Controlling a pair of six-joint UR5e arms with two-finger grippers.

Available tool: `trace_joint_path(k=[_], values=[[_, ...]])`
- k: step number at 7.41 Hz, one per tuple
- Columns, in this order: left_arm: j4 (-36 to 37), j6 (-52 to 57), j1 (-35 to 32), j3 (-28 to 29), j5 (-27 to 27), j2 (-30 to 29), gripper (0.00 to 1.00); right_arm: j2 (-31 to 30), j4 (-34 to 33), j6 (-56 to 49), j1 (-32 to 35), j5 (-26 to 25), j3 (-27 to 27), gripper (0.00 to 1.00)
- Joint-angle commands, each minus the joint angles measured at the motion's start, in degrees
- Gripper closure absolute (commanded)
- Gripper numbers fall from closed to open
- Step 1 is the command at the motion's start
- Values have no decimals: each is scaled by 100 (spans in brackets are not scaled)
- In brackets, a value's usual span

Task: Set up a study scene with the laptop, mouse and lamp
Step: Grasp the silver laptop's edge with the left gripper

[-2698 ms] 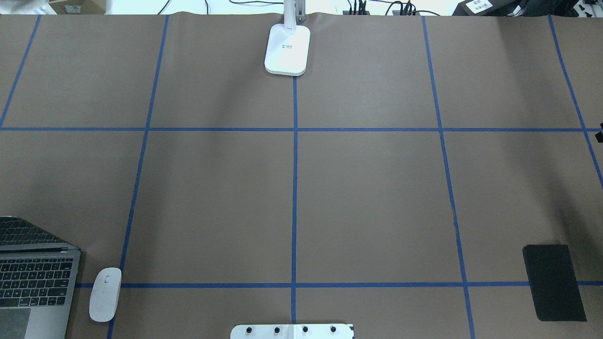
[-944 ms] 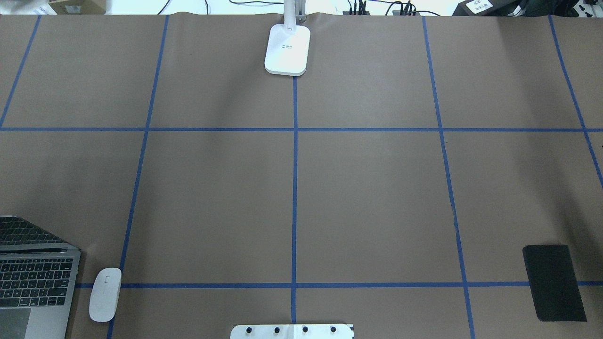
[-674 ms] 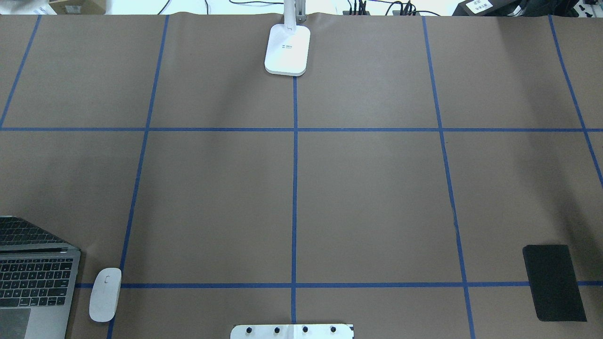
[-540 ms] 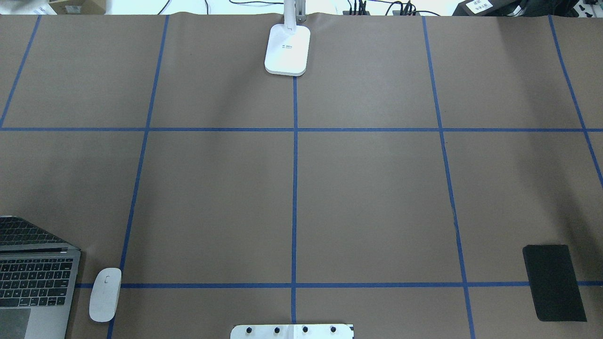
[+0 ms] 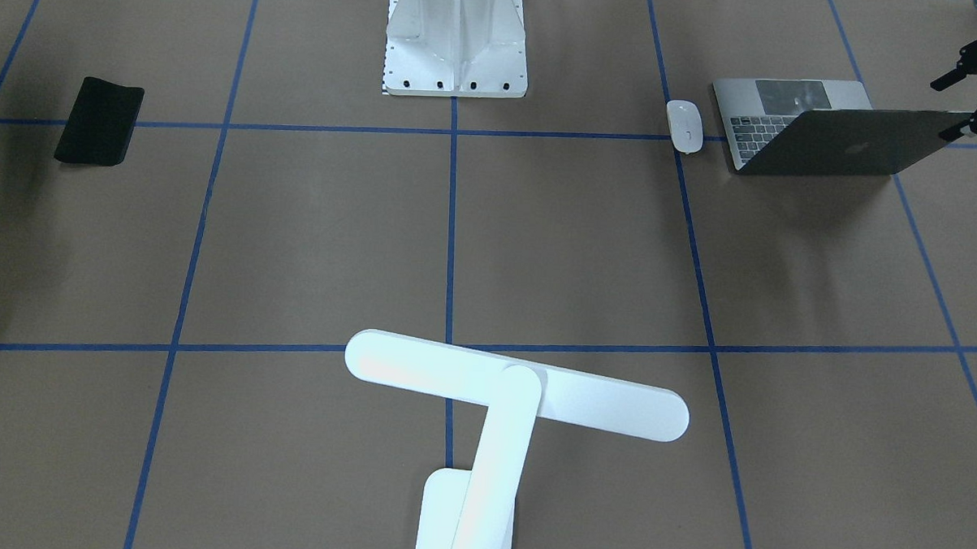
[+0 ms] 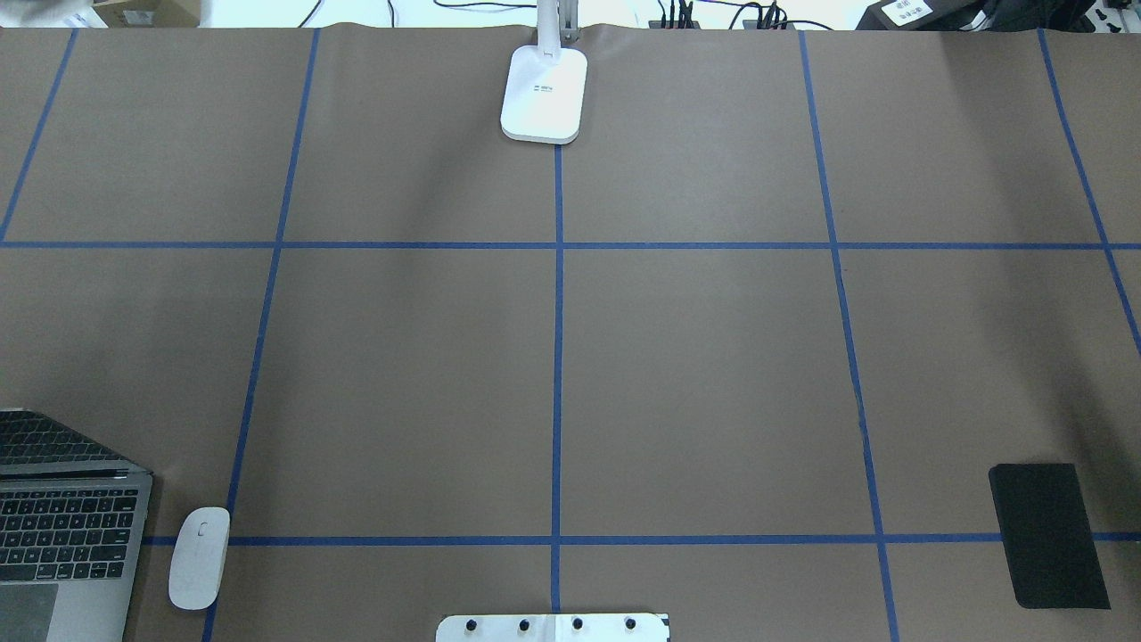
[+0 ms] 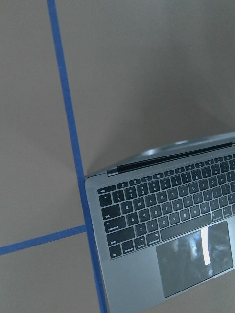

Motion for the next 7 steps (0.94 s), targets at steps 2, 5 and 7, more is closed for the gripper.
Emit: trace_joint_path(k=[2, 5, 7], values=[[-531, -702, 307, 2, -9, -17, 0, -9, 0, 0, 0, -2, 35, 0], [-1200, -1459, 659, 11, 8, -26, 0, -27, 0, 0, 0, 7, 35, 0], [-1316, -1619, 721, 19, 8, -26, 34, -35, 0, 0, 0, 7, 35, 0]])
